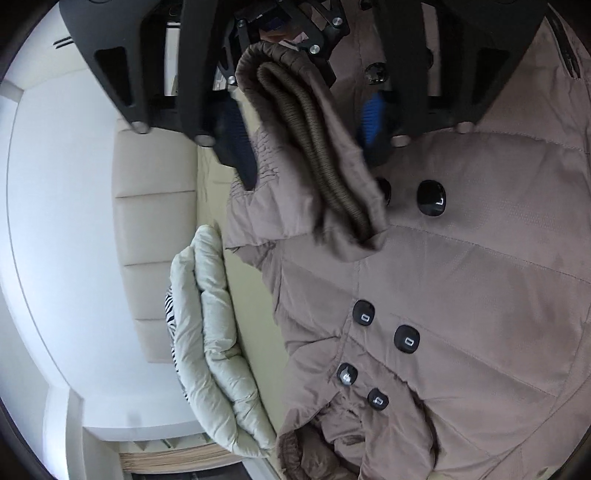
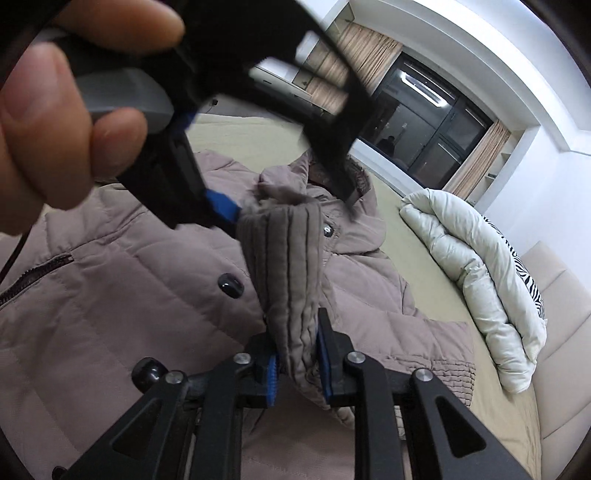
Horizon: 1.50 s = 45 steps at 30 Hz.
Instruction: Fold large clothes
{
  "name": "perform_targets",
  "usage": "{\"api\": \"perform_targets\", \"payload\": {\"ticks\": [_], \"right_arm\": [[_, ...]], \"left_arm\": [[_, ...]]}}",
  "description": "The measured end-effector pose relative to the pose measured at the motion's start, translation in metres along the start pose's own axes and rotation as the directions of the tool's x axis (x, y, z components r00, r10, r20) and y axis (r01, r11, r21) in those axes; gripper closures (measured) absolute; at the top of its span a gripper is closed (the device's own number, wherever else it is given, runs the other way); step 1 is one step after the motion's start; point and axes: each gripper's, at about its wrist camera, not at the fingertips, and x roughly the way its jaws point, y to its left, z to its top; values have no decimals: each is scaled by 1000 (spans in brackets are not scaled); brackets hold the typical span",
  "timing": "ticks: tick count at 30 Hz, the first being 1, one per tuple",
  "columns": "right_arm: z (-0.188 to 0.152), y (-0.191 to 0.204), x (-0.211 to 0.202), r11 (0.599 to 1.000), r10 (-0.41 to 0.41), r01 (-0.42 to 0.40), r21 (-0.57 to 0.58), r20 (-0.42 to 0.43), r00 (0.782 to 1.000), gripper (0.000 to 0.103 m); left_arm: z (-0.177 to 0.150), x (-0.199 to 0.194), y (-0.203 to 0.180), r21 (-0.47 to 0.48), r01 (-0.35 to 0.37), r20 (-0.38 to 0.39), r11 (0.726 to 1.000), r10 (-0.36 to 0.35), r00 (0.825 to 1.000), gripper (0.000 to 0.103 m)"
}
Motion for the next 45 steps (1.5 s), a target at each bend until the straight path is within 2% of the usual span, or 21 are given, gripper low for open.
{"api": "perform_targets", "payload": {"ticks": [2, 4, 7, 9, 11, 14, 15, 17, 19, 21, 22, 26, 27, 30, 31, 32, 34, 36, 41, 43, 45], "right_arm": [[0, -2, -5, 999, 27, -28, 32, 16, 1000, 62], [1, -5, -14, 997, 56, -59, 59, 45, 997, 30], [-2, -21, -27, 981, 110, -118, 153, 60, 992, 26], [-14, -59, -29, 911, 195, -198, 361, 46, 980, 26], [-39, -107, -24, 748, 279, -255, 613, 59, 959, 26], [-93, -173, -4, 383, 346, -267, 884, 130, 929, 25], [-111, -190, 6, 251, 363, -266, 931, 164, 917, 25], [-134, -207, 24, 32, 394, -295, 955, 259, 882, 25], [-135, -212, 41, -84, 412, -331, 940, 335, 848, 25], [-129, -211, 60, -158, 429, -361, 919, 393, 813, 25], [-123, -209, 72, -189, 442, -377, 907, 421, 792, 25], [-100, -204, 116, -252, 481, -387, 887, 462, 746, 25], [-99, -203, 126, -258, 477, -368, 893, 449, 755, 25], [-110, -218, 143, -273, 375, -311, 910, 398, 837, 25], [-118, -230, 146, -290, 316, -291, 912, 378, 870, 26], [-125, -237, 149, -316, 278, -277, 907, 368, 887, 26], [-146, -246, 161, -414, 229, -269, 870, 385, 894, 28], [-157, -250, 170, -475, 218, -277, 835, 417, 882, 31], [-168, -248, 160, -440, 225, -308, 843, 436, 871, 38], [-164, -252, 142, -420, 248, -288, 861, 414, 876, 32], [-153, -250, 127, -405, 264, -305, 862, 430, 863, 23]], "left_arm": [[1, 7, 2, 7, -4, -21, 1000, 4, 1000, 81], [2, 10, 0, 28, -11, -19, 1000, 11, 1000, 86], [17, -9, -5, 49, -10, 39, 999, 8, 999, 86], [29, -36, -8, 65, -35, 98, 997, 29, 995, 86], [48, -63, -5, 79, -85, 160, 993, 71, 985, 86], [70, -93, 7, 65, -162, 225, 985, 144, 964, 86], [75, -101, 14, 51, -172, 235, 984, 155, 960, 86], [85, -115, 31, 18, -205, 265, 979, 193, 945, 86], [93, -126, 47, -16, -214, 284, 977, 210, 936, 86], [99, -129, 59, -39, -212, 290, 976, 215, 933, 86], [101, -130, 64, -45, -220, 290, 975, 223, 931, 86], [104, -128, 75, -60, -239, 294, 969, 246, 924, 86], [105, -127, 78, -64, -246, 296, 967, 254, 921, 86], [104, -123, 81, -73, -263, 297, 962, 272, 915, 86], [105, -121, 82, -73, -271, 296, 960, 280, 913, 86], [105, -119, 85, -76, -276, 289, 958, 286, 914, 86], [104, -110, 90, -78, -277, 273, 958, 288, 918, 86], [103, -102, 93, -81, -290, 265, 954, 301, 916, 86], [100, -88, 105, -96, -304, 254, 948, 319, 913, 86], [101, -85, 105, -89, -313, 255, 946, 326, 911, 86], [105, -83, 108, -85, -318, 251, 944, 329, 910, 86]]}}
